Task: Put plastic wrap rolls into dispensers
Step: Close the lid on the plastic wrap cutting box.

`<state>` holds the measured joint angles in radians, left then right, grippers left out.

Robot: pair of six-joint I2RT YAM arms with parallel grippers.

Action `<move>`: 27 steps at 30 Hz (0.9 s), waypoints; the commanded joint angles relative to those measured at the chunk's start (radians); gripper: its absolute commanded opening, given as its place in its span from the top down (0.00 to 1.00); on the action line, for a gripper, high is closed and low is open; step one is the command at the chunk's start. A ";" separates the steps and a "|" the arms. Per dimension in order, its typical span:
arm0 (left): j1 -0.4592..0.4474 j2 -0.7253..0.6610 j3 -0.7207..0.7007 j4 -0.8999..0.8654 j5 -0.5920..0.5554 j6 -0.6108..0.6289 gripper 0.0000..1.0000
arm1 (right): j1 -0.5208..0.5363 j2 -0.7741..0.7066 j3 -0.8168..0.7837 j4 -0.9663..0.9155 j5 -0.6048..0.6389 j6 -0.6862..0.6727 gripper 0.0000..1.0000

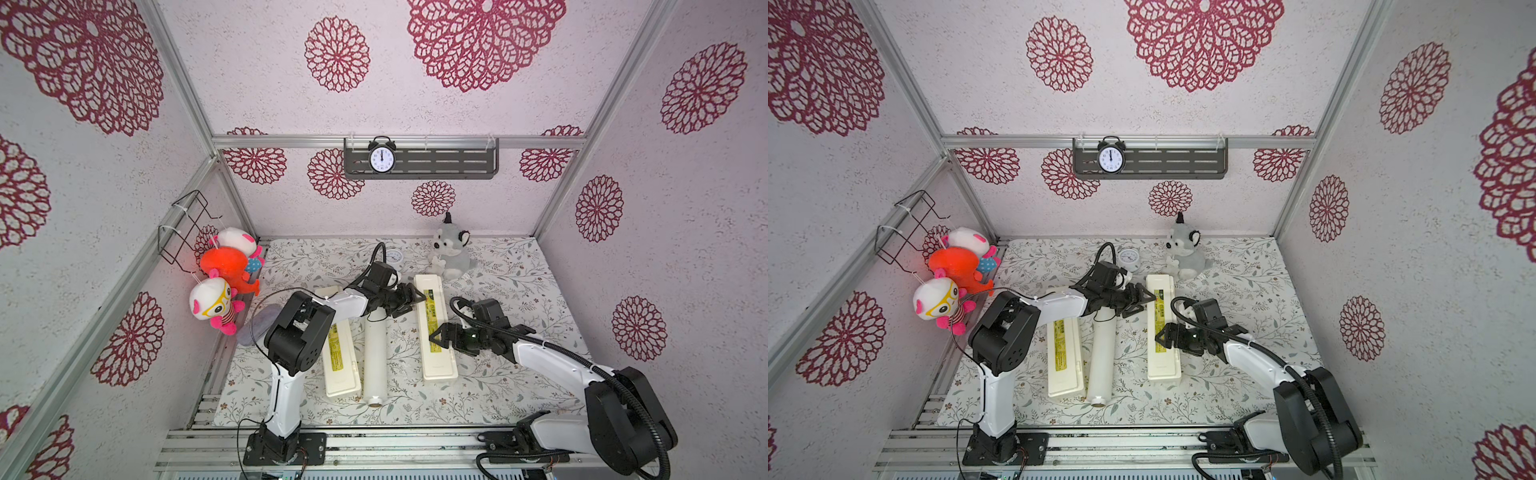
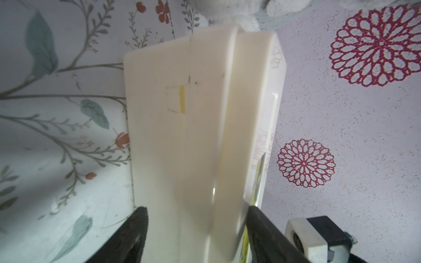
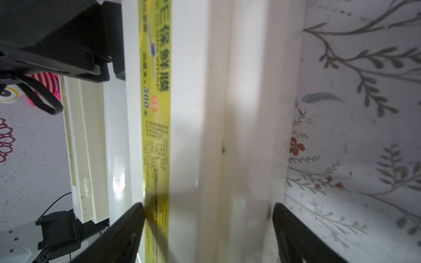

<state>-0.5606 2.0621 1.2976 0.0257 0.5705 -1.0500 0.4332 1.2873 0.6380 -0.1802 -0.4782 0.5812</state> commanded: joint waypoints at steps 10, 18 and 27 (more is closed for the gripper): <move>-0.088 -0.082 -0.144 -0.106 -0.031 -0.037 0.26 | 0.005 -0.155 -0.089 -0.053 -0.036 0.008 0.14; -0.129 -0.170 -0.201 -0.171 -0.032 -0.027 0.25 | -0.006 -0.181 -0.138 0.013 -0.084 0.033 0.21; -0.211 -0.165 -0.236 -0.141 -0.014 -0.060 0.24 | -0.033 -0.224 -0.174 0.054 -0.183 0.040 0.25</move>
<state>-0.7204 1.8832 1.0962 -0.0364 0.5449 -1.1004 0.4068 1.0908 0.4671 -0.1532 -0.5838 0.6064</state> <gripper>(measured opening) 0.761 0.758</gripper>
